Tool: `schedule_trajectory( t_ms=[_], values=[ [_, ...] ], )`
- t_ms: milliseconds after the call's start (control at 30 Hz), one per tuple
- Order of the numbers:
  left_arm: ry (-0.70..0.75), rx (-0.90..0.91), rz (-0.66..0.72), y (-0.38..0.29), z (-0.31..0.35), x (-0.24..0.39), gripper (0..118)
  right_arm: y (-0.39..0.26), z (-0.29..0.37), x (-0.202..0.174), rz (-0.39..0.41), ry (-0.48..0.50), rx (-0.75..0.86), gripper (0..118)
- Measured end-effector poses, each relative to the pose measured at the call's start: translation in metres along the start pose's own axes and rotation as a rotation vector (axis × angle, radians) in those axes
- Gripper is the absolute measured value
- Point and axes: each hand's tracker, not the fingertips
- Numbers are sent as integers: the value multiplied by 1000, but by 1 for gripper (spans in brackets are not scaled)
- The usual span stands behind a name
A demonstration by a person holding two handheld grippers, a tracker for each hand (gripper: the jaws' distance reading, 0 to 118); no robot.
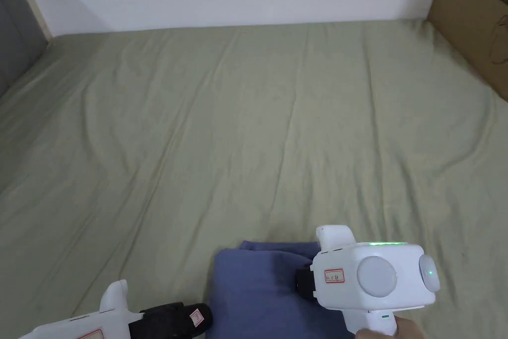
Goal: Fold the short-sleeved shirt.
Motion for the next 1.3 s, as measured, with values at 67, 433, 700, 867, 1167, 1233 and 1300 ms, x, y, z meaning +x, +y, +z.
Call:
schedule_trajectory(
  t_ms=[67, 433, 700, 867, 1167, 1233, 1300],
  values=[
    [-37, -2, 31, 4, -2, -3, 34, -1, 1, -1, 5, -1, 5, 0],
    [-185, -123, 82, 28, -63, -12, 118, -1, 1, 0, 11, 1, 4, 0],
    [-85, -245, 10, 36, -96, -11, 27, 0, 4, 0, 3, 2, -3, 0],
    [-66, -255, -75, 45, -82, -1, 27, 5, 19, -9, 9, 5, 25, 0],
    [203, -210, -298, 112, -4, 15, 27, 20, 46, -41, 143, -40, 122, 0],
    [343, -182, -328, 136, 28, 12, 27, 23, 44, -44, 144, -40, 126, 0],
    [471, -165, -355, 160, 58, 6, 27, 25, 41, -47, 142, -37, 122, 0]
  ],
)
